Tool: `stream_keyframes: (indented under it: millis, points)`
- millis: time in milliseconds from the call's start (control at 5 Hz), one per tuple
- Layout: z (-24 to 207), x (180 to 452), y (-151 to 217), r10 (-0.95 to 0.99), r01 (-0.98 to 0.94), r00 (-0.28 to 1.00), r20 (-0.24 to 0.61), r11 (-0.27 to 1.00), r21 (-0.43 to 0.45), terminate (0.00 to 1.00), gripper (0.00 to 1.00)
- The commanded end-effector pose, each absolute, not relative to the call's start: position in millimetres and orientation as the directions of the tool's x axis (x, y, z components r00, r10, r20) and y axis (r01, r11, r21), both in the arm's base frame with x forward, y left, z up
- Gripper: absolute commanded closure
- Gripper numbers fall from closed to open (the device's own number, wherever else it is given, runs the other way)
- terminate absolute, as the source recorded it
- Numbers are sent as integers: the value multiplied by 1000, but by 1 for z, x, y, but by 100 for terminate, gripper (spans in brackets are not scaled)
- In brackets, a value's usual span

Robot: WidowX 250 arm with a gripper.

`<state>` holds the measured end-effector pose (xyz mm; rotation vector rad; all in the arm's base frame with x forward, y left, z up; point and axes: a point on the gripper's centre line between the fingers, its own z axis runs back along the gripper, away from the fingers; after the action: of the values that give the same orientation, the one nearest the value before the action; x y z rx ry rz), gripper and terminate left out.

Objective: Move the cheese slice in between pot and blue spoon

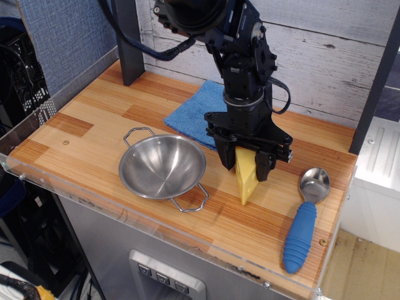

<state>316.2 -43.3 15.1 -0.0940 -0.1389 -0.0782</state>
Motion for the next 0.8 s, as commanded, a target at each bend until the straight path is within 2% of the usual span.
stream_keyframes:
  millis: [0,400,600]
  points:
    - [49,302,-26,-34,58,978,206,992,-113,0,0]
    - [140,283,-13,79,-12,949,304,976,-218,0,0]
    - [173,273,-4,75,-23,949,305,985,-169,0,0]
